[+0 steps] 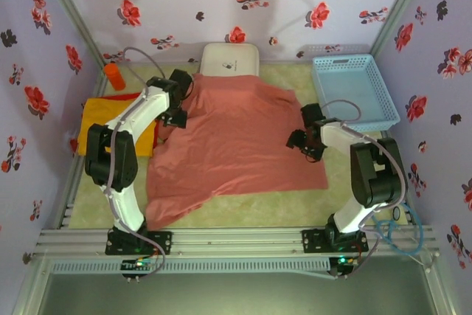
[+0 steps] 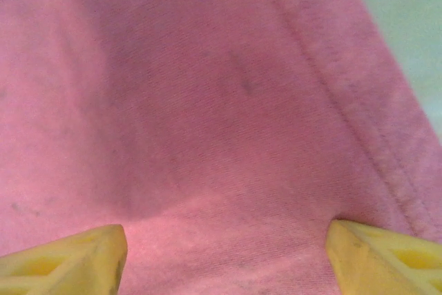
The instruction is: Fold and stack the t-shirts
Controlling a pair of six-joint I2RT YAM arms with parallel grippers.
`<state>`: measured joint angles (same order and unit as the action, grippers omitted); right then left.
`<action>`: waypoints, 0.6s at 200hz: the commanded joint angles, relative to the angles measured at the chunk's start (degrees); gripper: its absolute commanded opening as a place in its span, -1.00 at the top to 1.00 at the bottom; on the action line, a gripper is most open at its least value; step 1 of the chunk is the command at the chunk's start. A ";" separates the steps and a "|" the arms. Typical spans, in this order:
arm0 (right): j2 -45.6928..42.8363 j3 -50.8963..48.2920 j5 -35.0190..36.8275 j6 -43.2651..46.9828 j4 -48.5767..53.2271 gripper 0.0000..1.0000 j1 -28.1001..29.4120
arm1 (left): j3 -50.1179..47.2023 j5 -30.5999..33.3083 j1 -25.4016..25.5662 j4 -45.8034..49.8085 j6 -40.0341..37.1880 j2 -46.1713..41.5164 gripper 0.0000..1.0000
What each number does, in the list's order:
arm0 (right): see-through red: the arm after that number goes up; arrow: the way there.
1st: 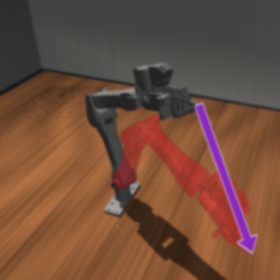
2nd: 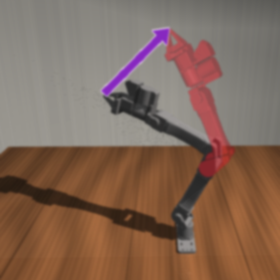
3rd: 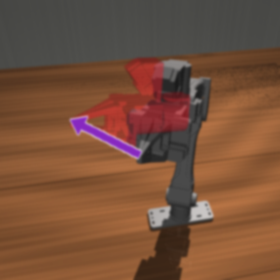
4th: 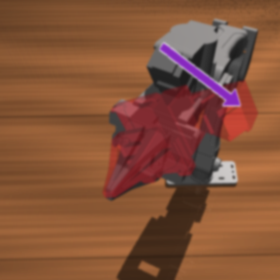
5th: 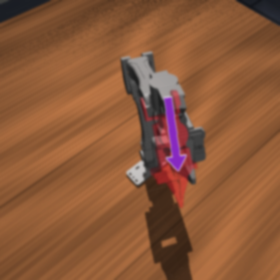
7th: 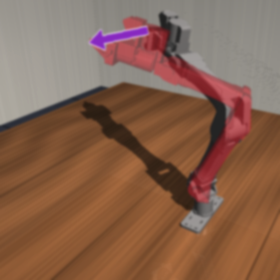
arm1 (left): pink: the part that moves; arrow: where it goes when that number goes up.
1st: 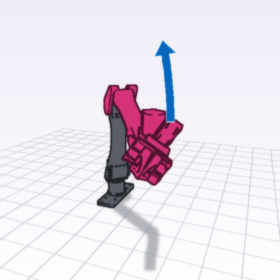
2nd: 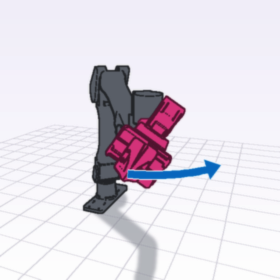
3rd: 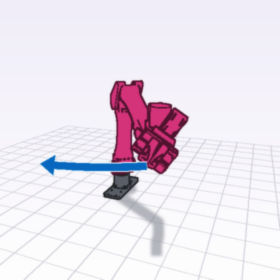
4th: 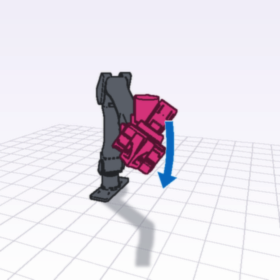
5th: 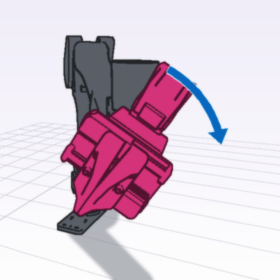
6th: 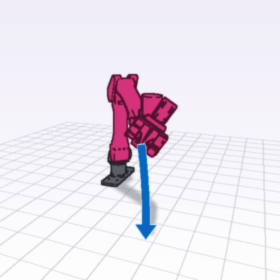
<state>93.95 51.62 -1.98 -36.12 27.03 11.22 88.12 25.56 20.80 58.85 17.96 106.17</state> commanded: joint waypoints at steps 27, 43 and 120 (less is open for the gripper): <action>-3.78 -2.02 6.52 -0.80 5.33 -0.50 -6.92 | -1.80 -4.80 -3.03 -1.52 3.66 -1.84 -0.51; -4.71 -0.73 7.28 -0.52 6.35 -0.50 -8.27 | -2.28 -6.32 -3.59 -2.00 4.10 -1.98 -0.34; -13.02 -1.63 2.69 1.39 5.32 -0.57 -4.30 | -8.40 -11.77 -4.59 -3.43 9.59 -0.95 0.15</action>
<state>82.91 50.24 2.24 -35.57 31.53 5.32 83.05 15.68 16.95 55.57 24.01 106.08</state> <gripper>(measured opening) 0.782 0.418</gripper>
